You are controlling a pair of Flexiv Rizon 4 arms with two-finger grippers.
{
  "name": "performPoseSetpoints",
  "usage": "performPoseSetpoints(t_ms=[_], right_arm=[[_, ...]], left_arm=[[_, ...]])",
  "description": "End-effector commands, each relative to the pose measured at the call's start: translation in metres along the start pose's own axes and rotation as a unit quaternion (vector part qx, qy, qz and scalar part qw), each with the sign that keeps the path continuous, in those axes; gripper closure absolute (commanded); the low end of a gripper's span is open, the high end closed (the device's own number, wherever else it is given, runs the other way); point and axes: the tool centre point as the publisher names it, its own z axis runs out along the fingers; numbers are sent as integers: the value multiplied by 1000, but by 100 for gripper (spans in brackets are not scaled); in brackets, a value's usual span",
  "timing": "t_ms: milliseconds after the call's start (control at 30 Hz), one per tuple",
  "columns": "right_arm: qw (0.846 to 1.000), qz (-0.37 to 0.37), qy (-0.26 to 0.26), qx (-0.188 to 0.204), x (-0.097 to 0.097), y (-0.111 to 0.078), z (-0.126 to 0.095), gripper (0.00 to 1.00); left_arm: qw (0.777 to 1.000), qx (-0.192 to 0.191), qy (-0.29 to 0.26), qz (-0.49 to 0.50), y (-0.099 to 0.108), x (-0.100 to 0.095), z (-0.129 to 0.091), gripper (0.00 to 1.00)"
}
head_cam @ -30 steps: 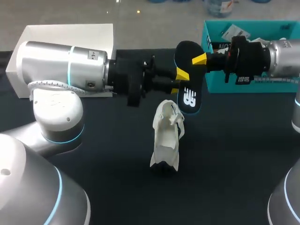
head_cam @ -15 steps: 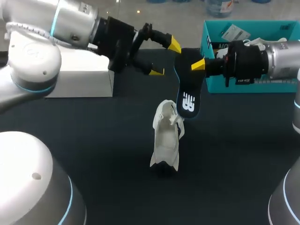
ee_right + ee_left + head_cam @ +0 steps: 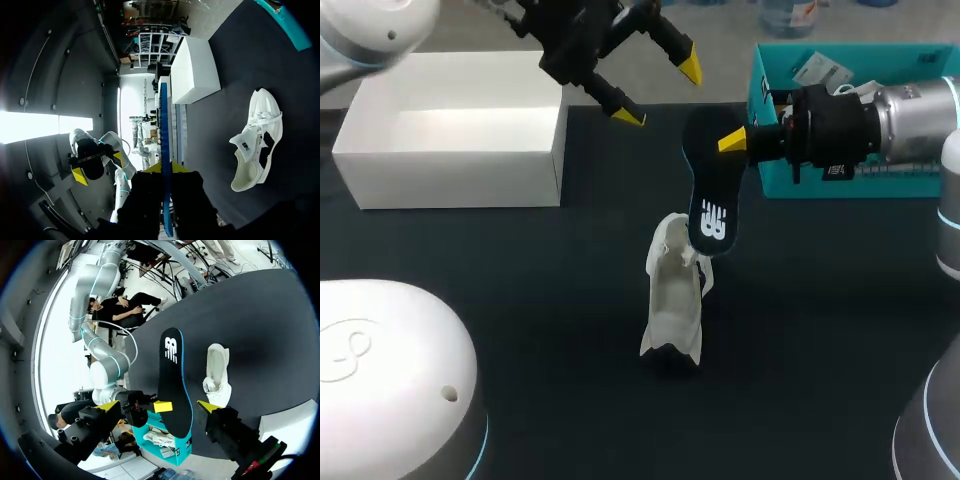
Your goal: Take the shoe out of the shoebox, open the shoe tongue, remove and reinsert the insole, then place the shoe into the shoebox
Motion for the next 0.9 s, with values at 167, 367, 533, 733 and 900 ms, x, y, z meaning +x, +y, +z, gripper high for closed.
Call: performPoseSetpoints(t_ms=[167, 367, 533, 733, 900], right_arm=[[1000, 1, -6, 3, 0, 4, 5, 100], [1000, -1, -6, 7, -1, 7, 8, 100], [1000, 0, -13, 15, -2, 8, 11, 100], [1000, 0, -15, 22, -3, 9, 13, 100], [1000, -3, -12, 25, -2, 9, 13, 100]], left_arm=[[971, -19, 238, -10, 6, -10, -14, 0], [960, -15, 277, -26, 4, -14, -16, 0], [949, -7, 312, -35, 3, -17, -14, 0], [944, -18, 330, -19, 5, -26, -9, 0], [941, -20, 338, -29, 9, -30, -6, 0]])
